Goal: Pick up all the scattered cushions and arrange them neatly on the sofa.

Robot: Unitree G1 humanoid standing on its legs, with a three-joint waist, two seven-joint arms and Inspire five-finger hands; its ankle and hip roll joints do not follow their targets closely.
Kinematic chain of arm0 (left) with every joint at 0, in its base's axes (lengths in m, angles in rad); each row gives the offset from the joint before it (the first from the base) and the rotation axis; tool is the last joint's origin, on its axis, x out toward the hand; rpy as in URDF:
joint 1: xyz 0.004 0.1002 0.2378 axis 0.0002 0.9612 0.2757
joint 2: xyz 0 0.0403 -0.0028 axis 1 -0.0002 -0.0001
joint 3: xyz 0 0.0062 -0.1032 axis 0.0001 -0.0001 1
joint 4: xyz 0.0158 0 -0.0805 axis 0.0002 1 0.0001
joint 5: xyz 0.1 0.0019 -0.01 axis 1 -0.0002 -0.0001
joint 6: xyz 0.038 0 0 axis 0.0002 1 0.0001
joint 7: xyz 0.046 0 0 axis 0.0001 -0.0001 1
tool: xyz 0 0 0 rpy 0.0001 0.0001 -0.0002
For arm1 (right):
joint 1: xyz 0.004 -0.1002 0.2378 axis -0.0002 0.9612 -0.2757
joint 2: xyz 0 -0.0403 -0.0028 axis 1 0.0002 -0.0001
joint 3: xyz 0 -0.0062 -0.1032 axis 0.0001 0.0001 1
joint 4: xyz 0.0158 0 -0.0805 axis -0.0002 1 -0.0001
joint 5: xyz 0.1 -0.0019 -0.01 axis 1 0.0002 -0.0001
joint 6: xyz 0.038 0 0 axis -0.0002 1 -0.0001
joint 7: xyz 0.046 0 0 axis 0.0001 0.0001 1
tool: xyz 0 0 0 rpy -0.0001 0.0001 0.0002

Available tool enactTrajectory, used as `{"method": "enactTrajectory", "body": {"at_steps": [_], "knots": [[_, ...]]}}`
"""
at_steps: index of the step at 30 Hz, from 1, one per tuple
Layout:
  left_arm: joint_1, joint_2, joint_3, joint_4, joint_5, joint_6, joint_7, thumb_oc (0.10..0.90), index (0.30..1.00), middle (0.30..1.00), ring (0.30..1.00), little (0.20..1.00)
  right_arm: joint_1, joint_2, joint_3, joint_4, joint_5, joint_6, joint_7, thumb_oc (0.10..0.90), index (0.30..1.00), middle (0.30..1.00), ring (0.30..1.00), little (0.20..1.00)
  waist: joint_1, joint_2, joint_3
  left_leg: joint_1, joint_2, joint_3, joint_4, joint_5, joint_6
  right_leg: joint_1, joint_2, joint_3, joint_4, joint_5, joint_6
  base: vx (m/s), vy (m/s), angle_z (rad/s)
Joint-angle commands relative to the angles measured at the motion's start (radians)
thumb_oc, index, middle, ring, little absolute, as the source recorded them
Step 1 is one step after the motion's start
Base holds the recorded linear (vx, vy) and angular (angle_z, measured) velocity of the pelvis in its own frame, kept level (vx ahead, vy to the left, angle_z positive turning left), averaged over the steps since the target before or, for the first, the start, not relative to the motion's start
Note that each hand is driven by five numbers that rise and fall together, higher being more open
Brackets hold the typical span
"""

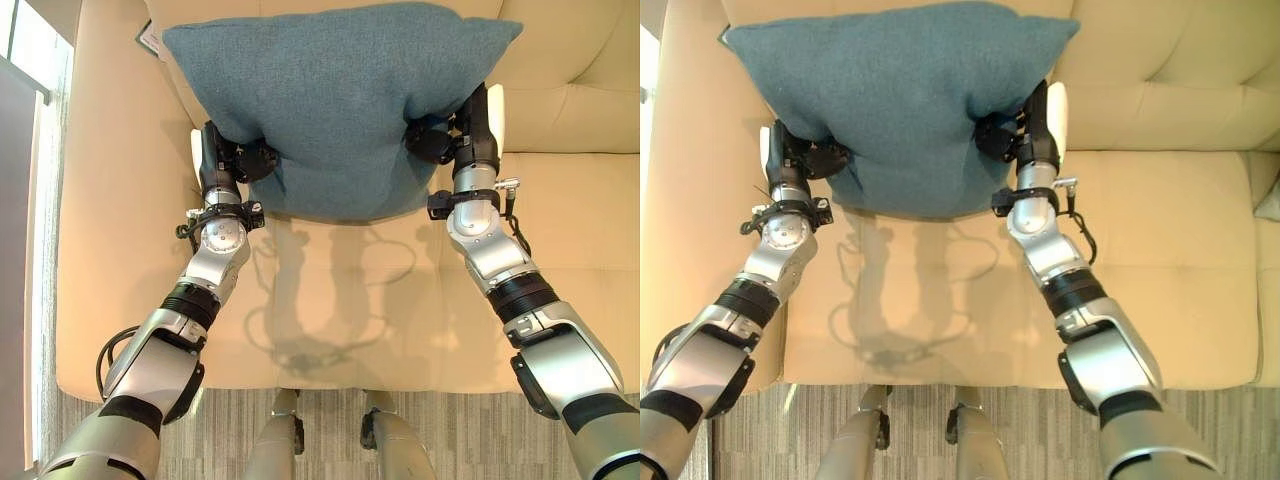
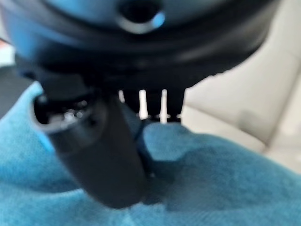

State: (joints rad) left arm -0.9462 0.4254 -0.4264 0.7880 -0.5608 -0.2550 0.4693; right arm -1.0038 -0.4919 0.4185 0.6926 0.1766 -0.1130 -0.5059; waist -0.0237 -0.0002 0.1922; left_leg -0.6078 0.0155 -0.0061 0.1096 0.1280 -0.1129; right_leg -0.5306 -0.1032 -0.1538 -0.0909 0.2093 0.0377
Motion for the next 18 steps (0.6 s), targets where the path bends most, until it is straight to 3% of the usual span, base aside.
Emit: {"method": "enactTrajectory", "body": {"at_steps": [1,11,12,13,14,18], "knots": [[-0.219,0.012,-0.063,-0.099,0.034,-0.148,-0.048,0.400,0.300,0.300,0.300,0.300,-0.164,0.048,0.015,-0.075,-0.017,-0.106,0.014,0.400,0.300,0.300,0.300,0.300,0.000,0.003,-0.028,0.101,-0.018,0.000,-0.197,0.005,-0.023,0.027,0.030,0.012,0.004,-0.099,0.133,-0.01,0.018,0.03],[-0.176,-0.013,-0.068,-0.092,0.091,-0.114,-0.040,0.400,0.300,0.300,0.300,0.300,-0.106,0.084,0.034,-0.028,-0.036,-0.080,0.037,0.400,0.300,0.300,0.300,0.300,-0.002,-0.001,-0.009,0.105,-0.020,0.000,-0.197,0.005,-0.024,0.034,0.027,0.007,0.004,-0.095,0.132,-0.01,0.000,-0.02],[-0.180,-0.020,-0.066,-0.072,0.099,-0.108,-0.032,0.604,0.606,0.606,0.606,0.606,-0.110,0.088,0.033,-0.015,-0.052,-0.074,0.024,0.477,0.415,0.415,0.415,0.415,-0.005,-0.003,-0.009,0.097,-0.022,-0.001,-0.197,0.010,-0.024,0.025,0.025,0.006,0.004,-0.091,0.132,-0.01,-0.010,-0.07],[-0.181,-0.020,-0.067,-0.072,0.100,-0.108,-0.032,0.800,0.900,0.900,0.900,0.900,-0.110,0.088,0.033,-0.015,-0.052,-0.074,0.023,0.653,0.679,0.679,0.679,0.679,-0.005,-0.003,-0.009,0.097,-0.021,-0.001,-0.197,0.009,-0.024,0.025,0.026,0.006,0.004,-0.091,0.132,-0.02,-0.016,-0.04],[-0.186,-0.024,-0.065,-0.057,0.099,-0.105,-0.027,0.800,0.900,0.900,0.900,0.900,-0.115,0.088,0.032,-0.004,-0.062,-0.071,0.013,0.800,0.900,0.900,0.900,0.900,-0.006,-0.004,-0.007,0.096,-0.021,-0.001,-0.197,0.010,-0.025,0.023,0.027,0.006,0.004,-0.090,0.133,0.00,-0.014,-0.03],[-0.229,-0.025,-0.067,0.009,0.099,-0.091,-0.016,0.800,0.900,0.900,0.900,0.900,-0.161,0.073,0.040,0.067,-0.095,-0.043,-0.025,0.800,0.900,0.900,0.900,0.900,-0.007,-0.004,-0.005,0.090,-0.018,0.000,-0.197,0.010,-0.027,0.019,0.031,0.006,0.004,-0.092,0.135,0.00,0.000,0.00]]}}
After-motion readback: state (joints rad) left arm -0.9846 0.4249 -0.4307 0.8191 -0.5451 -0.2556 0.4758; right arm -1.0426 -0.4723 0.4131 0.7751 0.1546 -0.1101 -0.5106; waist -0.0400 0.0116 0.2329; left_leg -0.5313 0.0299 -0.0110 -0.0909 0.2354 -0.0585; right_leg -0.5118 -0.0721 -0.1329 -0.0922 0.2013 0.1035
